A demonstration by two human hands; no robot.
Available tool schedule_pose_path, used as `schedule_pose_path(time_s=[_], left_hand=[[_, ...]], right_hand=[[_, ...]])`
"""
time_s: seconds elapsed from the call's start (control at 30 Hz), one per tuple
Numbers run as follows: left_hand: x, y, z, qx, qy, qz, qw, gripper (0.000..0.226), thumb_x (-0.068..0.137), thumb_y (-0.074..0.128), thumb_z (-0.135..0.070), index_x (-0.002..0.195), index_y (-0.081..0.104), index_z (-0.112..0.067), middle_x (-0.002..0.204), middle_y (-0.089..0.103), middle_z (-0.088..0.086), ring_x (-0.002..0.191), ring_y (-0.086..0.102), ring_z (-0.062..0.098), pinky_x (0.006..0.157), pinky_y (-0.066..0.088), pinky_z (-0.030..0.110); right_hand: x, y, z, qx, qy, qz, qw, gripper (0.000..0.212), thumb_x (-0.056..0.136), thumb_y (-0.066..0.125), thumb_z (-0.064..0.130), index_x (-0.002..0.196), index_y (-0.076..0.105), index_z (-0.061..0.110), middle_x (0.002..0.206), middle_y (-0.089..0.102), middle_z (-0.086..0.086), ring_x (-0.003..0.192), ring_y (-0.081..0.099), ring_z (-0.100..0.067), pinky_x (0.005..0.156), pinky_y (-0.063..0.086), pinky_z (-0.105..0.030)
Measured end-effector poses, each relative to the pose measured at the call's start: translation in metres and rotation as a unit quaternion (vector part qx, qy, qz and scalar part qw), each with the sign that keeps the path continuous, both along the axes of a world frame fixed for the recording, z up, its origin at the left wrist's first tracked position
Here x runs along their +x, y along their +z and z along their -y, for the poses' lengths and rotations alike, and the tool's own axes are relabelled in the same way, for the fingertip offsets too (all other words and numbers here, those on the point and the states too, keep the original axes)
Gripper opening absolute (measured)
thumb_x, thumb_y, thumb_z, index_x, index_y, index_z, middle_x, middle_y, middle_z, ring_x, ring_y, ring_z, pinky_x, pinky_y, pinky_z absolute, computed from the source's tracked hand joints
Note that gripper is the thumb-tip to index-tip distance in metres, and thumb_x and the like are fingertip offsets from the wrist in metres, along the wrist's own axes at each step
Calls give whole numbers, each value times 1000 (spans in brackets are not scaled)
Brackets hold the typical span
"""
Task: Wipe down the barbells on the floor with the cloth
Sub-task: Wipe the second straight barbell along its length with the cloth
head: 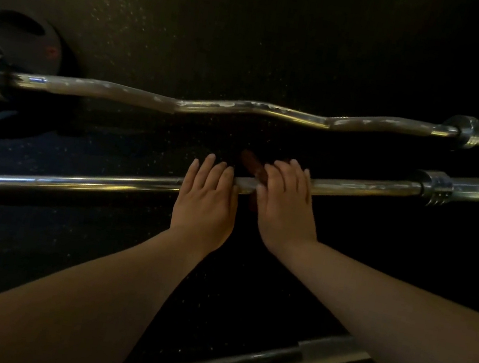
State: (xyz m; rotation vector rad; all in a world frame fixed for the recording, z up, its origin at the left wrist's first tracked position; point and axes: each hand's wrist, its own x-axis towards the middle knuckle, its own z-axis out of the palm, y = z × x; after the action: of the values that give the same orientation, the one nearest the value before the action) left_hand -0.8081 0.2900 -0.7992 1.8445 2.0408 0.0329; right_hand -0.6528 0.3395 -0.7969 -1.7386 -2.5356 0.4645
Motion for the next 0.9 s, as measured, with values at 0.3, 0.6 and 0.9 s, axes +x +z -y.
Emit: schedule_pose_path(time_s=[0.3, 0.6, 0.9], left_hand=[[0, 3, -3, -20, -7, -4, 1000, 61, 105, 4, -41, 159, 19, -16, 168, 13, 2, 154, -12, 18, 123, -16, 41], [2, 9, -2, -45, -23, -36, 998, 70, 97, 2, -46, 160, 9, -16, 169, 5, 3, 153, -17, 21, 123, -15, 45], [3, 8, 0, -50, -33, -45, 997, 65, 102, 11, -44, 160, 4, -15, 169, 3, 4, 152, -20, 22, 124, -13, 46]], right_hand=[[0, 7, -29, -11, 67, 27, 997, 49, 106, 25, 37, 135, 53, 11, 135, 56, -10, 130, 49, -30, 120, 27, -44], [0, 3, 13, -26, 113, 43, 992, 58, 106, 19, 36, 156, 30, 8, 161, 33, -11, 153, 20, -29, 127, 8, -49], [-3, 4, 38, -2, 101, 82, 991, 63, 106, 18, 38, 159, 21, 5, 167, 18, -16, 156, 9, -34, 126, 7, -50]])
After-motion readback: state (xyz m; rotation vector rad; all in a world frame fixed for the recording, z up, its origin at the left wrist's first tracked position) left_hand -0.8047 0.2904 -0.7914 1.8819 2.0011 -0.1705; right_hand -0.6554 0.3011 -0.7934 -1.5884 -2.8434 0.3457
